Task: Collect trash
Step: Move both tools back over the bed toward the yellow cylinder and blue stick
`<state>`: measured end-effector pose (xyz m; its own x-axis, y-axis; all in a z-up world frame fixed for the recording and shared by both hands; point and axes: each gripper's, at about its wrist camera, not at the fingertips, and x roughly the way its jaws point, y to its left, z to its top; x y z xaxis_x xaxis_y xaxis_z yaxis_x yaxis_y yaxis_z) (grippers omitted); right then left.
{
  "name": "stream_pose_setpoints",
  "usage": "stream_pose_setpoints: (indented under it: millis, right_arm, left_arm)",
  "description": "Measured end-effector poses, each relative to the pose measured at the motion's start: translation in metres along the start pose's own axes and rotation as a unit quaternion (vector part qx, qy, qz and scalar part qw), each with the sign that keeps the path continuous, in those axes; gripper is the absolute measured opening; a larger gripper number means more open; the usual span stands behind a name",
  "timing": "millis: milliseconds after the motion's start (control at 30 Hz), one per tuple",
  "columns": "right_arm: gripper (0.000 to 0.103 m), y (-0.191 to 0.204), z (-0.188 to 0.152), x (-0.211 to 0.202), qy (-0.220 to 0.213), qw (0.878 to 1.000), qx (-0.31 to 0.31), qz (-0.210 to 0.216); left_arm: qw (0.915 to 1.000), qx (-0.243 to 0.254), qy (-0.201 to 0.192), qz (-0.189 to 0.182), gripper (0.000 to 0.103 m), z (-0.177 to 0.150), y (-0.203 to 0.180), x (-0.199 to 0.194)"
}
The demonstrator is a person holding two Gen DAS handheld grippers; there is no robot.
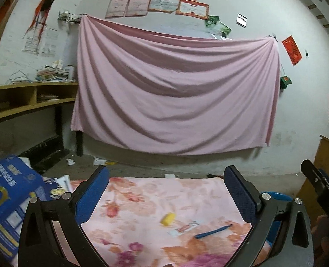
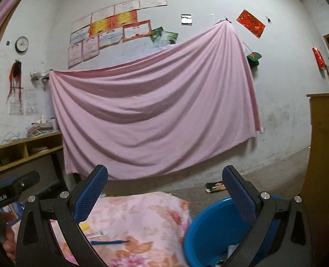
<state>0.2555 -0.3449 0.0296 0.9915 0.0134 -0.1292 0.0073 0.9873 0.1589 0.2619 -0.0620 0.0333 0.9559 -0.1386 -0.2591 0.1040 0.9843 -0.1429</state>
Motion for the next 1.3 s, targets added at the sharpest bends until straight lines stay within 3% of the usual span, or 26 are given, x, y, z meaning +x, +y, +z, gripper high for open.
stream_pose_setpoints:
  millis: [267, 433, 867, 1133, 1300]
  right_arm:
    - [0.103, 0.038, -0.004, 0.007, 0.001, 0.999, -0.017, 0.032]
    - [0.103, 0.059, -0.011, 0.019, 0.026, 0.998, -0.036, 0.050]
    - [0.103, 0.071, -0.035, 0.057, 0.165, 0.982, -0.053, 0.074]
    - [0.103, 0.068, -0.048, 0.070, 0.248, 0.964, -0.054, 0.076]
    - [0.094, 0.066, -0.059, 0.085, 0.298, 0.950, -0.050, 0.079]
  left_arm:
    - [0.9998, -0.005, -0.010, 0.017, 0.101, -0.005, 0.033, -0.007]
    - [0.9998, -0.004, 0.001, 0.018, 0.101, -0.009, 0.044, -0.004]
    - [0.9971, 0.004, 0.076, -0.005, 0.100, -0.025, 0.063, 0.019]
    - [0.9926, 0.008, 0.116, -0.035, 0.100, -0.040, 0.066, 0.028]
    - [0.9867, 0.012, 0.154, -0.050, 0.097, -0.041, 0.064, 0.048]
